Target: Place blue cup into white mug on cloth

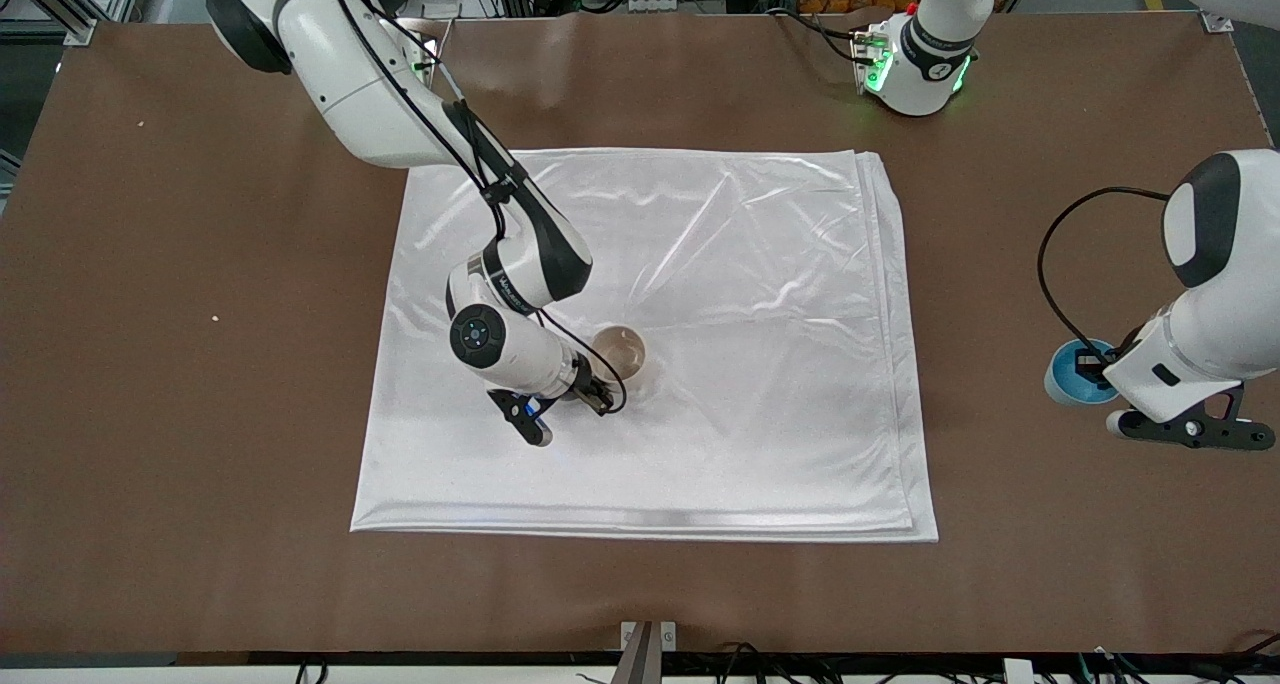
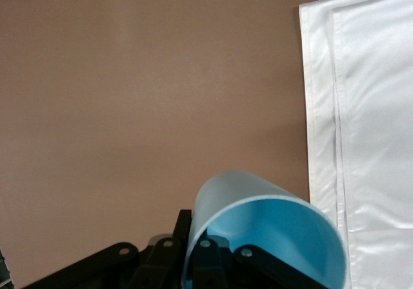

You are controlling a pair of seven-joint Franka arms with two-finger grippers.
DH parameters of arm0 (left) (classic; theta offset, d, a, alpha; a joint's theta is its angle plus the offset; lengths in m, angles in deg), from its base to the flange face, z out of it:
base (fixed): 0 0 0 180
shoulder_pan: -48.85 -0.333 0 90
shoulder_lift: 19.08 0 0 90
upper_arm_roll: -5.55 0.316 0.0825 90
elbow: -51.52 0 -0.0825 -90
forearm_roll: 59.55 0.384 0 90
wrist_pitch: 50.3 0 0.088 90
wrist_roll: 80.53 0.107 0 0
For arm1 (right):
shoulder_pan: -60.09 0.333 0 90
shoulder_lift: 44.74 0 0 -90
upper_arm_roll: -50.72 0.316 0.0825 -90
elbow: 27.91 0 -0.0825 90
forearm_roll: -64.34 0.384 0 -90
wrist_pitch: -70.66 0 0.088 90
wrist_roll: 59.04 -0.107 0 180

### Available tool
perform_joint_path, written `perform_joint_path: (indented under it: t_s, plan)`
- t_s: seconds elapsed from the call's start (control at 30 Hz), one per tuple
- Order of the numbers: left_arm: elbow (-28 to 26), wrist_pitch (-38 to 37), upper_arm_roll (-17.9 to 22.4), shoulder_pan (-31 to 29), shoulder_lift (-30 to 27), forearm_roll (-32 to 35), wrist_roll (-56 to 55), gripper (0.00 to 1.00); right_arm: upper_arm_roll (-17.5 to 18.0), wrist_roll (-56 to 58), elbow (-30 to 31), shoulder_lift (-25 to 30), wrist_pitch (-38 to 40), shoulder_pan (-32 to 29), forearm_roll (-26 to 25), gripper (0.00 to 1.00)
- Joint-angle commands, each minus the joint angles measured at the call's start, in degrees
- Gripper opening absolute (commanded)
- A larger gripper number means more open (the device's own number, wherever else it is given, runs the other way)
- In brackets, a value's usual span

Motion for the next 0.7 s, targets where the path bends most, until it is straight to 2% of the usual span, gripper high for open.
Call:
perform_joint_path:
  t_s: [0.0, 0.37, 0.53, 0.67]
  plan:
    - [-0.3, -0.6, -1.0, 0.0, -0.8, 1.7, -0.3, 0.00, -0.5, -1.5, 0.3, 0.0, -0.3, -0.2, -0.4, 1.00]
    - [0.5, -0.6, -6.7, -0.1, -1.8, -0.8, -1.0, 0.00, -3.1, -1.0, -0.1, 1.6, 2.0, 0.1, -1.7, 1.00]
    - [0.5, -0.6, -9.3, -0.1, -2.4, -3.7, -3.1, 0.00, -4.6, 0.3, -0.8, 1.9, 4.4, -0.8, -9.8, 1.00]
    - [0.5, -0.6, -12.5, -0.1, -2.7, -4.7, -8.9, 0.00, -4.6, 4.9, -1.6, 1.9, 7.3, -4.3, -14.7, 1.00]
